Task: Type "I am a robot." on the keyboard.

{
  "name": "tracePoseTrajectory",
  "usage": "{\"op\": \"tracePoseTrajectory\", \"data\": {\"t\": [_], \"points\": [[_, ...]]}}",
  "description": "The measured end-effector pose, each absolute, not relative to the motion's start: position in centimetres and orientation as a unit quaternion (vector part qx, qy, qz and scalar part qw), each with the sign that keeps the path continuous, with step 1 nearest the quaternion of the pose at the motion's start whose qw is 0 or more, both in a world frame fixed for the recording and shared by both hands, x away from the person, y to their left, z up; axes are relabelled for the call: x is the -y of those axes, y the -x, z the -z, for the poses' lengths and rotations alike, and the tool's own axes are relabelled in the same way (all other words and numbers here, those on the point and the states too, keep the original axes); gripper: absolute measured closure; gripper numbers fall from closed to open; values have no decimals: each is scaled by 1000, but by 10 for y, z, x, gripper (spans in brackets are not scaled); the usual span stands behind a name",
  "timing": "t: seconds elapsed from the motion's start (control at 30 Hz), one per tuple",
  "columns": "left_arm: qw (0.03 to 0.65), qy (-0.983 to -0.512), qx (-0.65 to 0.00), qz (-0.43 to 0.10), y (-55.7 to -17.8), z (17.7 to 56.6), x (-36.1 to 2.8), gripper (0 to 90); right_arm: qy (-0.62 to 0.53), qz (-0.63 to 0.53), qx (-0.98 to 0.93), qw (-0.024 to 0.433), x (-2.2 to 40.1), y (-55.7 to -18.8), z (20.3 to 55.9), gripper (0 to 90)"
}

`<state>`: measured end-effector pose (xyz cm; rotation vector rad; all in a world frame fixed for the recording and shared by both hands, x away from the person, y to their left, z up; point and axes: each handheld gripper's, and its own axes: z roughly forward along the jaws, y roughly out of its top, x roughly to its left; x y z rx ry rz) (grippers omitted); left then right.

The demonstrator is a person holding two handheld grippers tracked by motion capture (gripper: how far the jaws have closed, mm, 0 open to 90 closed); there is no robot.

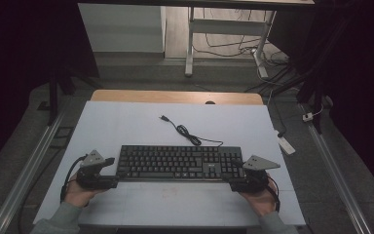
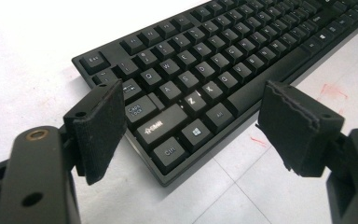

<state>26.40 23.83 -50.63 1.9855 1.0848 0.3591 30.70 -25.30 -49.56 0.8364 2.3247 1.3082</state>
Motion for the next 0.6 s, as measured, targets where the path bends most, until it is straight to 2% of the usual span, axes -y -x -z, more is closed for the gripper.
{"op": "tracePoseTrajectory", "data": {"t": [0.23, 0.6], "points": [[406, -790, -435, -150, -265, 506, -239, 240, -290, -469, -817, 169, 241, -310, 493, 290], [413, -782, -445, -145, -266, 504, -241, 335, -271, -467, -827, 156, 209, -319, 489, 324]]}}
